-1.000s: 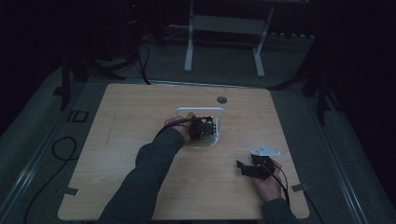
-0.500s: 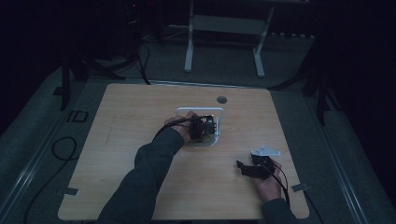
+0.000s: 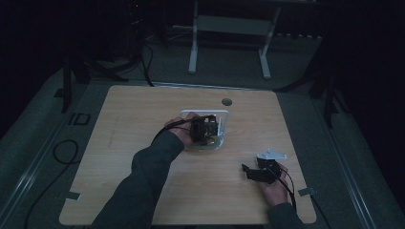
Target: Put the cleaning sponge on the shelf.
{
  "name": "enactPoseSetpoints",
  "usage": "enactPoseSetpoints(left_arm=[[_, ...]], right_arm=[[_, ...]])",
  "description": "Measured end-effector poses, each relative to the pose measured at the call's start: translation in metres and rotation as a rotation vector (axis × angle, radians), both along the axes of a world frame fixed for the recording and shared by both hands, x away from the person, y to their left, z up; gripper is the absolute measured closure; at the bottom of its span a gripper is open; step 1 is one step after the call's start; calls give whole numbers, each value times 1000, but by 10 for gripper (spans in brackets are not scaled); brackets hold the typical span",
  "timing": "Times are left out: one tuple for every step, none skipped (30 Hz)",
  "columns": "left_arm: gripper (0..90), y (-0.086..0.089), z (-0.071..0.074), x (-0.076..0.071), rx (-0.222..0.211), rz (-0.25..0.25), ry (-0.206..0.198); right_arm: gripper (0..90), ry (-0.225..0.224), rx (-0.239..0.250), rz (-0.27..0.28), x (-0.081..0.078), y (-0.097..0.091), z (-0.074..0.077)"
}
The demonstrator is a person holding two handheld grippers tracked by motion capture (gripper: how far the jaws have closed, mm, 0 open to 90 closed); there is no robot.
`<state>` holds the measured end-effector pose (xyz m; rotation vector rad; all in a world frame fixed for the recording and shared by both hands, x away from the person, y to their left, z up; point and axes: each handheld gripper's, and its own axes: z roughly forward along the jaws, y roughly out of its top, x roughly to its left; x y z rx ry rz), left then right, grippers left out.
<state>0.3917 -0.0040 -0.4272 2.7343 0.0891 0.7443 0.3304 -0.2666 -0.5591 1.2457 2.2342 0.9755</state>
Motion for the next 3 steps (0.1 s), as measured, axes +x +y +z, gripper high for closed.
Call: enactPoseSetpoints(left_arm=[[597,1,2,-1,-14,4,4],[597,3,5,-3,-24,10,11],[598,4,7,-6,-35,17,10]], right_arm=[[250,0,0,0,0,0,0],[250,1,0,0,0,0,0],[250,0,0,0,0,0,0]])
